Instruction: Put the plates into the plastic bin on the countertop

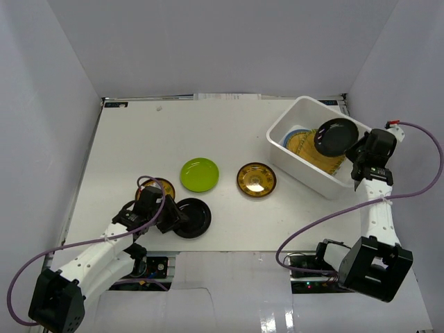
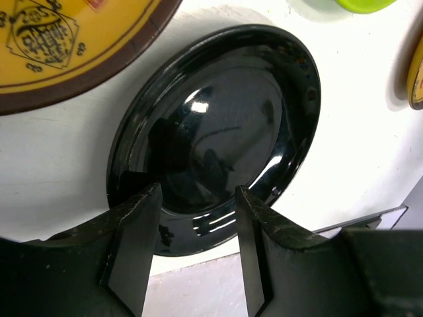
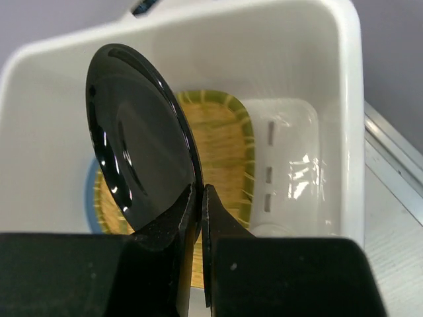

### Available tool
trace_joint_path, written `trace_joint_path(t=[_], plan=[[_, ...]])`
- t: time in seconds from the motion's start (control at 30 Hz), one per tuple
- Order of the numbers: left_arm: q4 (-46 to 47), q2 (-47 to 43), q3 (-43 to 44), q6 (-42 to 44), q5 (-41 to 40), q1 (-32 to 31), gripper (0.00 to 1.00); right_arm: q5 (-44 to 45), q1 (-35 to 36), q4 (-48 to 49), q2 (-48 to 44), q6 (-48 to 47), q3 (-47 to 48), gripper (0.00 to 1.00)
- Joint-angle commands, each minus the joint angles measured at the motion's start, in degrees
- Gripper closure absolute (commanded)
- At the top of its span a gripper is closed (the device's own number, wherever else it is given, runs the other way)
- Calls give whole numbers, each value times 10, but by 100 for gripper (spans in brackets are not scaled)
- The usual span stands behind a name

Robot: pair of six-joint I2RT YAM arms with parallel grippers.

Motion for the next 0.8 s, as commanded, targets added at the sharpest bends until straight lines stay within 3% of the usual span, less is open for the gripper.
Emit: trace_joint_path(t=[0.0,0.17,0.27,0.3,0.37,0.4,0.47,0.63,0.77], plan=[[9,-4,-3,-5,-22,-4,42,-14,-6,27,16,4,-20,92],[3,5,1,-4,-31,-5,44,-41,-6,37,40,15,-45,92],[0,0,5,-5,-41,-5,52,-68,-6,42,48,19,-66,90],[0,-2,5,-4,-45,-5,60,-81,-6,51,46,20,-72,78],[0,-6,7,-2,-46,-5,65,-86,-6,54,44,18,-77,58],[0,-7,7,-2,-46,-5,74,-88,-6,52,43,17,-74,51],[0,-12,8,-2,-45,-5,80,-102,-6,53,28,17,-66,32],[0,-22,12,0,-51,-5,100,-191,11,72,-22,41,-58,24],[-1,-38,20,10,-49,-5,100,-237,92,105,-68,54,-79,16]])
